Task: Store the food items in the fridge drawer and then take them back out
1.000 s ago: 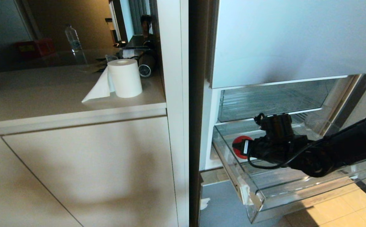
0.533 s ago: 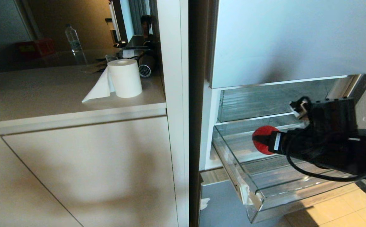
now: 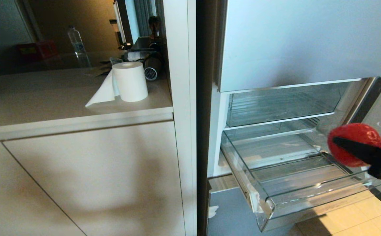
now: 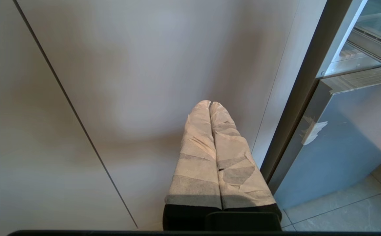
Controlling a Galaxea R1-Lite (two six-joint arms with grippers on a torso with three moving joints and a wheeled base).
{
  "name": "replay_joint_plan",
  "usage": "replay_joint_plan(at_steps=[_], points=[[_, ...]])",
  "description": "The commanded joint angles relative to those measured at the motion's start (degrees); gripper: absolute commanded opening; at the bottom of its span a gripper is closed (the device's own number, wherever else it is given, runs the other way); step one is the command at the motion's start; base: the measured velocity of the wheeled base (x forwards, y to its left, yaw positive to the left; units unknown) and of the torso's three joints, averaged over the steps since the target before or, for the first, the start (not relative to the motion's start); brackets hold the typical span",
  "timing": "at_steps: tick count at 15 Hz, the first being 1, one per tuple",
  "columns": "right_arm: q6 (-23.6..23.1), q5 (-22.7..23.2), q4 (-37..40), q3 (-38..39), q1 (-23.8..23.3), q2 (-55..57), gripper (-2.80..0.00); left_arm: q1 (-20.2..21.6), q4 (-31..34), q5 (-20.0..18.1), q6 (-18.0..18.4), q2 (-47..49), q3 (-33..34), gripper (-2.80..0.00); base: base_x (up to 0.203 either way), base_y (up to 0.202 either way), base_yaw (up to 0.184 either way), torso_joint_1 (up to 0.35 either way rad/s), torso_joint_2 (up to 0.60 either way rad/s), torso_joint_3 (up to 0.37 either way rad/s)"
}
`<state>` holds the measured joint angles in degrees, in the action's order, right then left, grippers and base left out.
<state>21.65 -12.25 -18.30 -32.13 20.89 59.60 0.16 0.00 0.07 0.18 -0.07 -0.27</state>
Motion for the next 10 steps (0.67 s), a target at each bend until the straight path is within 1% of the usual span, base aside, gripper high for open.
replay_joint_plan(at_steps=[1, 2, 4, 5, 6, 7, 8, 9, 10], points=[[-1.15, -0.89, 0.57, 6.62, -1.89, -16.08, -2.8, 0.02, 0.0, 0.01, -0.01, -0.01, 0.0, -2.8, 0.0, 0.0, 0.0, 0.0, 0.0, 0.0], [-2.94, -0.9, 1.06, 9.57, -4.71, -20.01, -2.8, 0.02, 0.0, 0.01, -0.01, -0.01, 0.02, -2.8, 0.0, 0.0, 0.0, 0.0, 0.0, 0.0], [-6.64, 0.54, 2.18, 13.85, -11.61, -28.65, -2.8, 0.02, 0.0, 0.01, -0.01, -0.01, 0.0, -2.8, 0.0, 0.0, 0.0, 0.0, 0.0, 0.0], [-9.16, 1.22, 3.98, 15.71, -14.41, -33.49, -2.8, 0.02, 0.0, 0.01, -0.01, -0.01, 0.0, -2.8, 0.0, 0.0, 0.0, 0.0, 0.0, 0.0], [-12.46, 1.77, 6.03, 17.69, -16.22, -37.71, -2.8, 0.02, 0.0, 0.01, -0.01, -0.01, 0.0, -2.8, 0.0, 0.0, 0.0, 0.0, 0.0, 0.0], [-16.51, 2.5, 7.59, 20.3, -17.04, -41.97, -2.8, 0.02, 0.0, 0.01, -0.01, -0.01, 0.0, -2.8, 0.0, 0.0, 0.0, 0.0, 0.0, 0.0], [-20.43, 3.77, 8.82, 24.82, -17.76, -44.9, -2.8, 0.02, 0.0, 0.01, -0.01, -0.01, 0.0, -2.8, 0.0, 0.0, 0.0, 0.0, 0.0, 0.0], [-22.82, 5.54, 9.63, 28.8, -18.3, -45.97, -2.8, 0.02, 0.0, 0.01, -0.01, -0.01, 0.08, -2.8, 0.0, 0.0, 0.0, 0.0, 0.0, 0.0], [-24.09, 8.0, 10.62, 31.44, -18.8, -47.05, -2.8, 0.02, 0.0, 0.01, -0.01, -0.01, 0.0, -2.8, 0.0, 0.0, 0.0, 0.0, 0.0, 0.0]])
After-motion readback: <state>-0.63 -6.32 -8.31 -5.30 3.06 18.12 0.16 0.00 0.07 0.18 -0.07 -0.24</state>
